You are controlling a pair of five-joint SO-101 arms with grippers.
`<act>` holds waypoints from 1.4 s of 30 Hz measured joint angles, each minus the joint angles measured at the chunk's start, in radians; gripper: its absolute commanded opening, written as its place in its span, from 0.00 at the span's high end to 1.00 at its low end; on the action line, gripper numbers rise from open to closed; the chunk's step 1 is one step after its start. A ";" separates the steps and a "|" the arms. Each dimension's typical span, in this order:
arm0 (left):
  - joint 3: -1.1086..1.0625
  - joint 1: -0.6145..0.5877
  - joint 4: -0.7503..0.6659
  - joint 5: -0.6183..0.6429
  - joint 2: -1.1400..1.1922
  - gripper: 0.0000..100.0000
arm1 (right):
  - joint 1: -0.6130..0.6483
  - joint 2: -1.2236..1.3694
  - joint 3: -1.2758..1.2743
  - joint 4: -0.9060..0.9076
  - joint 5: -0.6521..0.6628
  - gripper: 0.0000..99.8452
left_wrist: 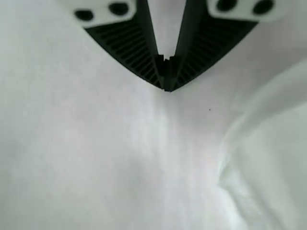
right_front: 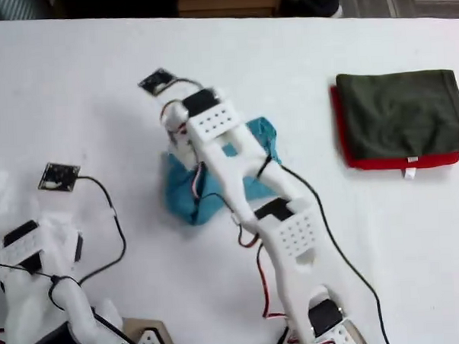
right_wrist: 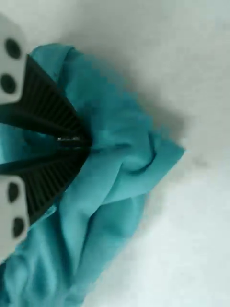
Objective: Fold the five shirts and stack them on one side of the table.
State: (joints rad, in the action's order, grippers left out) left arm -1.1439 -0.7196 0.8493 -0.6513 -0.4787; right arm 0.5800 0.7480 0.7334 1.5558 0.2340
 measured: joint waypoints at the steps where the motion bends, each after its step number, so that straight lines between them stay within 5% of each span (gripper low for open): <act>1: 0.000 0.000 -0.003 0.000 0.000 0.97 | -0.017 0.003 0.029 0.038 0.000 0.98; 10: 0.000 0.000 -0.006 0.000 0.000 0.97 | -0.109 0.003 0.032 0.189 0.000 0.98; 25: 0.044 0.029 0.014 0.008 0.000 0.97 | -0.181 -0.462 -0.641 0.189 0.187 0.98; 33: 0.460 0.361 0.233 0.219 0.074 0.97 | -0.393 -0.605 -1.000 -0.117 0.187 0.98; 42: 0.934 0.713 0.359 0.371 0.582 0.97 | -0.417 -0.761 -1.132 -0.364 -0.002 0.98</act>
State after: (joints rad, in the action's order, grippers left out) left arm -0.2094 -0.0061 1.2083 -0.2800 0.1028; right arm 0.1626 -0.0130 -0.3989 1.1922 0.2325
